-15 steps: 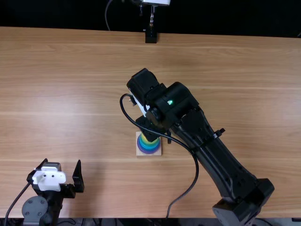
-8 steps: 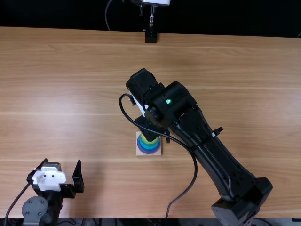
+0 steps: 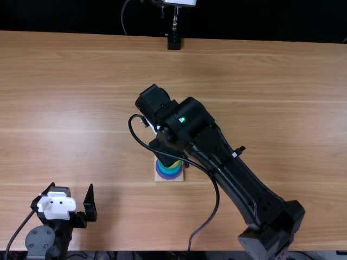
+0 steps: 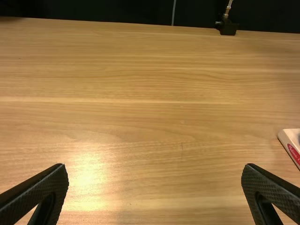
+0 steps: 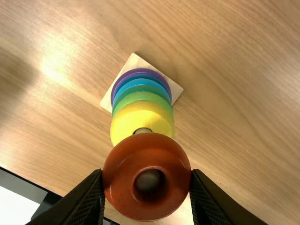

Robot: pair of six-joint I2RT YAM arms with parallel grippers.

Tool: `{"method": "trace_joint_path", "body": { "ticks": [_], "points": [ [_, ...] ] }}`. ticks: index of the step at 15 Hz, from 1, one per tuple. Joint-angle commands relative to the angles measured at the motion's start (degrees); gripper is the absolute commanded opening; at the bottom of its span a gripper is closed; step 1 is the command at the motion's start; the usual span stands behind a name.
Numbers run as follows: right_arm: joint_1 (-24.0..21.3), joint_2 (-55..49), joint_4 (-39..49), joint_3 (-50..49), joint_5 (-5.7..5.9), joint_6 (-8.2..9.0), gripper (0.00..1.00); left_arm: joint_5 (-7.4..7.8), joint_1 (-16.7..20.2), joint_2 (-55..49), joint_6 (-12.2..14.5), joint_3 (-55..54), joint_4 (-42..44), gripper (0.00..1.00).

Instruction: Build the Hanoi tower: stack the rings onto the peg from bottom to top in this color order: purple, dark blue, light blue, dark green, light green, yellow, orange.

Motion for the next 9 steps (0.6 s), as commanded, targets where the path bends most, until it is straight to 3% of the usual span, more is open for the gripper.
{"method": "trace_joint_path", "body": {
  "ticks": [1,2,9],
  "points": [
    [0.58,0.93,-0.16,-1.23,0.16,0.12,0.7,0.79,-0.59,-0.67,0.09,-6.55,-4.48,1.0],
    [0.67,0.93,-0.58,-1.94,0.26,0.02,1.0,0.9,-0.59,-0.67,0.09,-6.55,-4.59,1.0],
    [0.41,0.58,0.37,0.79,0.05,0.12,1.0,0.9,-0.59,-0.67,0.09,-6.55,-4.48,1.0]
  ]
}}
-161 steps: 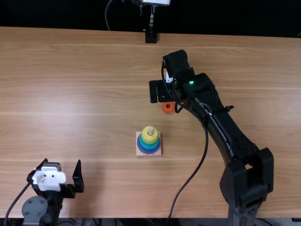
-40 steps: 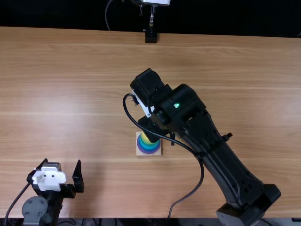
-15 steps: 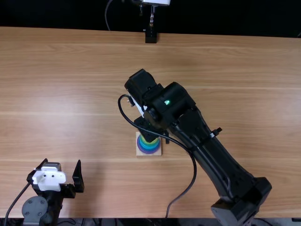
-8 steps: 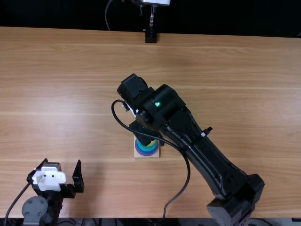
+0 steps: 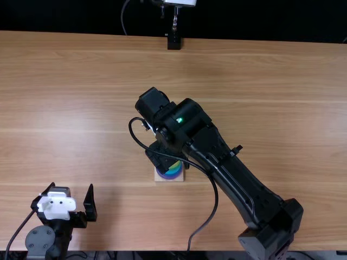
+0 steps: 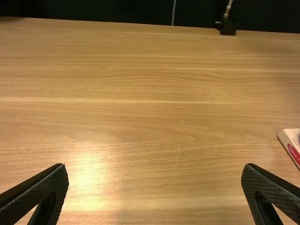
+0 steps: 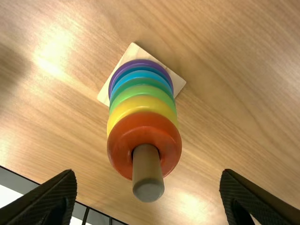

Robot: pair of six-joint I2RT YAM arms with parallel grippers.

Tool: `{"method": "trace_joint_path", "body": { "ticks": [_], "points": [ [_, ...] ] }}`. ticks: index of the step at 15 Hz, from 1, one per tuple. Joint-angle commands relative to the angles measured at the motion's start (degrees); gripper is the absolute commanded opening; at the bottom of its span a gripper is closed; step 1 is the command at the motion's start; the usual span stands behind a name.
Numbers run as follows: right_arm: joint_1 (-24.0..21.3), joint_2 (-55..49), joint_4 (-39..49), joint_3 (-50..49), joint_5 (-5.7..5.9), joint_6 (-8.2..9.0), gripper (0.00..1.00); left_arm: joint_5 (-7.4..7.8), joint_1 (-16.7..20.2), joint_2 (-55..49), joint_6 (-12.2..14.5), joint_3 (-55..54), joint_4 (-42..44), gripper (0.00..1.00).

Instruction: Build the Hanoi tower: stack the rings onto the peg from bottom to top in this color order: purple, dark blue, light blue, dark green, light green, yellow, orange.

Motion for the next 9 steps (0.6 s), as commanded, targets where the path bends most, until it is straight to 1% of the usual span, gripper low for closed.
{"method": "trace_joint_path", "body": {
  "ticks": [1,2,4,5,7,8,9],
  "points": [
    [0.32,0.45,1.37,3.28,0.03,0.15,1.0,0.79,-0.59,-0.67,0.09,-6.55,-4.61,1.0],
    [0.32,0.19,4.54,3.02,0.03,0.15,1.0,0.79,-0.59,-0.67,0.09,-6.55,-4.61,1.0],
    [0.05,-2.36,15.61,0.38,0.03,0.15,1.0,0.79,-0.59,-0.67,0.09,-6.55,-4.51,1.0],
    [-0.47,-5.79,21.52,-3.57,0.14,0.04,1.0,0.79,-0.59,-0.67,0.09,-6.55,-4.61,1.0],
    [-2.06,-11.85,34.17,-13.06,1.09,-0.17,1.0,0.79,-0.59,-0.67,0.09,-6.55,-4.61,1.0],
    [-3.29,-14.14,38.39,-17.55,1.19,-0.28,1.0,0.79,-0.59,-0.67,0.09,-6.55,-4.51,1.0],
    [-6.1,-16.86,42.08,-21.68,1.19,-0.59,1.0,0.79,-0.59,-0.67,0.09,-6.55,-4.51,1.0]
  ]
}}
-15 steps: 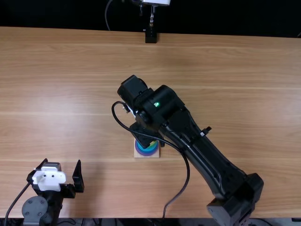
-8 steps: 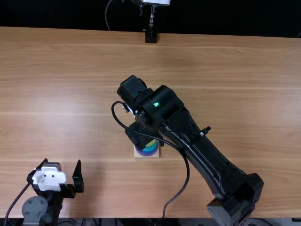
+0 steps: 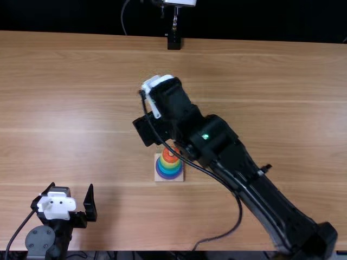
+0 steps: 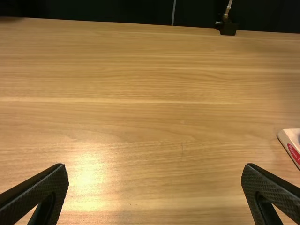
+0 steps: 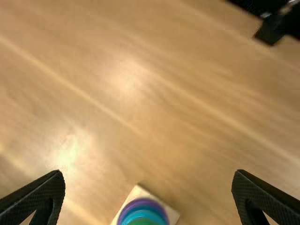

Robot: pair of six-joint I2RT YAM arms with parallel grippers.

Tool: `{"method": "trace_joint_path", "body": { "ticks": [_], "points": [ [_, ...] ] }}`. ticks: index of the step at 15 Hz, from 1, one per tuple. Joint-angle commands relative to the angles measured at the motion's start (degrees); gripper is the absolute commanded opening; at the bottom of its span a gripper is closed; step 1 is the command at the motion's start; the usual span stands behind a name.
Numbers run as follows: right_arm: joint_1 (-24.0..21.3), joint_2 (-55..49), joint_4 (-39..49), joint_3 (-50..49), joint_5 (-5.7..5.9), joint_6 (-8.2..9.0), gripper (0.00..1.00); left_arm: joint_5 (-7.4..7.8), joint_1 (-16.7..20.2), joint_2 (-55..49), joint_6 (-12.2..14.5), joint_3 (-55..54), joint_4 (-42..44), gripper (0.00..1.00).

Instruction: Build the Hanoi tower: stack the rings onto the peg from bottom to top in this color order: purple, dark blue, light blue, dark green, light green, yellow, orange.

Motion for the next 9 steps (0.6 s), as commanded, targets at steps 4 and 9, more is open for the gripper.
{"method": "trace_joint_path", "body": {
  "ticks": [4,9],
  "points": [
    [-17.68,-13.67,17.49,-18.97,0.7,-0.77,1.0,0.9,-0.59,-0.67,0.09,-6.55,-4.61,1.0],
    [-28.31,-32.65,32.36,-39.63,0.07,-1.61,1.0,0.79,-0.59,-0.67,0.09,-6.55,-4.61,1.0]
  ]
}}
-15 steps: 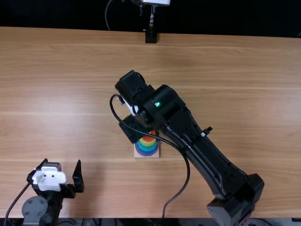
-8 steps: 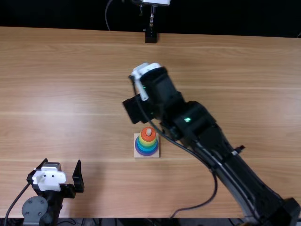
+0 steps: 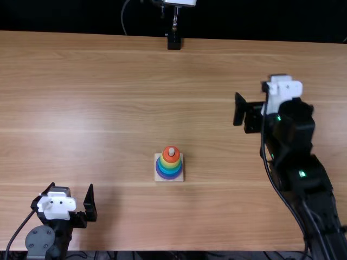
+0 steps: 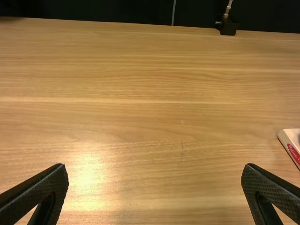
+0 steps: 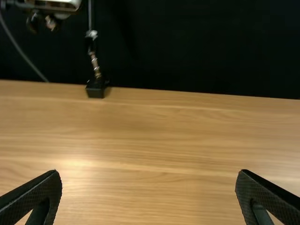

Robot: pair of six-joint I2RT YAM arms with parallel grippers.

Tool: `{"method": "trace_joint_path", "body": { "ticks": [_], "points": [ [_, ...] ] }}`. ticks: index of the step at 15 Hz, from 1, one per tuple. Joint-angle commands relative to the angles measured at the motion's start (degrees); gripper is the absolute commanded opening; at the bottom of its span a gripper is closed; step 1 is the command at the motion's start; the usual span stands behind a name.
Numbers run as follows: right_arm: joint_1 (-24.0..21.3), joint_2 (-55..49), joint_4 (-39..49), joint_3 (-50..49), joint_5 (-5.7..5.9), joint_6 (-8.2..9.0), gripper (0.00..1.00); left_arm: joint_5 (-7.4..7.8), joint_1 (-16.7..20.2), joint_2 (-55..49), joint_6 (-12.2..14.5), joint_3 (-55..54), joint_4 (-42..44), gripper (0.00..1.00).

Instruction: Build the Hanoi tower: stack the rings onto the peg from bottom to top in this color order: purple, dark blue, light blue, dark green, light green, yellow, orange.

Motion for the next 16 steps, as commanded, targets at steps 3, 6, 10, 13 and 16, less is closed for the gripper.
{"method": "trace_joint_path", "body": {
  "ticks": [3,6,10,13,16],
  "points": [
    [-1.04,-16.49,3.03,-13.18,-1.29,-3.17,1.0,0.9,-0.59,-0.67,0.07,-6.55,-4.48,1.0],
    [-2.18,-27.12,2.93,-21.18,-1.5,-11.29,1.0,0.9,-0.59,-0.67,0.07,-6.55,-4.48,1.0],
    [-5.43,-45.32,3.45,-32.95,-3.19,-14.77,1.0,0.79,-0.59,-0.67,0.07,-6.55,-4.59,1.0],
    [-7.63,-56.3,3.35,-43.59,-6.04,-14.66,1.0,0.79,-0.59,-0.67,0.07,-6.55,-4.48,1.0],
    [-9.48,-66.5,3.45,-51.59,-11.63,-14.24,1.0,0.9,-0.59,-0.67,0.07,-6.55,-4.59,1.0]
  ]
}}
